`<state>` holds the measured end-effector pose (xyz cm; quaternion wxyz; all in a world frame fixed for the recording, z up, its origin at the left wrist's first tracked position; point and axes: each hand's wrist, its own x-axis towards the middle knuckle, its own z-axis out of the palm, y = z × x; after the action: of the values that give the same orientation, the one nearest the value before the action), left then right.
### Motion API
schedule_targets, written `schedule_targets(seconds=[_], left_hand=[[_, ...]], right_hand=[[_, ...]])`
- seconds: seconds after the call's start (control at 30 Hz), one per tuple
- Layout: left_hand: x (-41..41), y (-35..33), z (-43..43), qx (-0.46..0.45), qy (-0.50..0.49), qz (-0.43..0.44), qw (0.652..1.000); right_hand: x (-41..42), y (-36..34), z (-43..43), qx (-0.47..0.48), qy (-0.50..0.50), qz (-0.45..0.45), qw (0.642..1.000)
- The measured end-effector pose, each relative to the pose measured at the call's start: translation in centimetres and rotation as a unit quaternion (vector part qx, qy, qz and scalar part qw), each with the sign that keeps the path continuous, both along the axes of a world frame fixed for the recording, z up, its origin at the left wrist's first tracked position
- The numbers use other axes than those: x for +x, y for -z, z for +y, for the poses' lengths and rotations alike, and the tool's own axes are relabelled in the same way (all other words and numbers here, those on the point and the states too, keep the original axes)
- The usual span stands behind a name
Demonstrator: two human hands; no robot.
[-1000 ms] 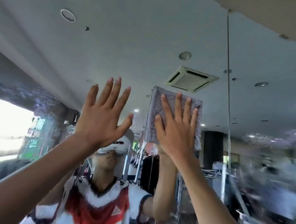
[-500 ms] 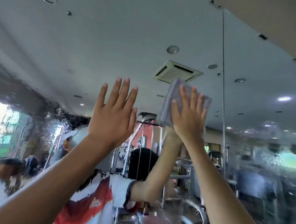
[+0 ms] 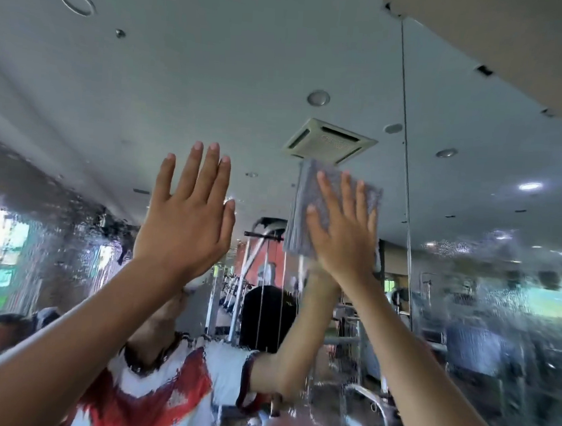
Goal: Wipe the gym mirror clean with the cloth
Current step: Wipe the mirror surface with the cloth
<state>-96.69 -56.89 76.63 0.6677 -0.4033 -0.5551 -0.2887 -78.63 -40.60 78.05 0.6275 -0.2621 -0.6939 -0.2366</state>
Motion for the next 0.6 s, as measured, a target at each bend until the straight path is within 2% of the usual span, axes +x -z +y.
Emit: schedule_targets(seconds=[0.07, 0.17, 0.3, 0.43, 0.5, 0.6], left_hand=[[0.0, 0.1, 0.1, 0.001, -0.003, 0.000, 1.000], [-0.3, 0.1, -0.2, 0.000, 0.002, 0.012, 1.000], [-0.4, -0.1, -0.5, -0.003, 0.007, 0.020, 1.000], [-0.4, 0.1, -0.6, -0.008, 0.008, 0.009, 1.000], [-0.2, 0.1, -0.5, -0.010, 0.008, 0.002, 1.000], [0.0, 0.3, -0.3, -0.018, 0.003, -0.010, 1.000]], right_hand=[[-1.2, -3.3, -1.4, -0.049, -0.001, 0.049, 0.998], [-3.9, -5.5, -4.3, -0.040, 0.008, 0.026, 0.999], [-5.3, 0.4, -5.8, 0.091, -0.009, -0.064, 0.994], [-1.7, 4.2, -1.8, 0.116, -0.008, -0.117, 0.986], [0.2, 2.9, 0.1, 0.082, 0.006, -0.081, 0.993], [0.1, -1.1, 0.2, -0.021, 0.013, 0.022, 0.999]])
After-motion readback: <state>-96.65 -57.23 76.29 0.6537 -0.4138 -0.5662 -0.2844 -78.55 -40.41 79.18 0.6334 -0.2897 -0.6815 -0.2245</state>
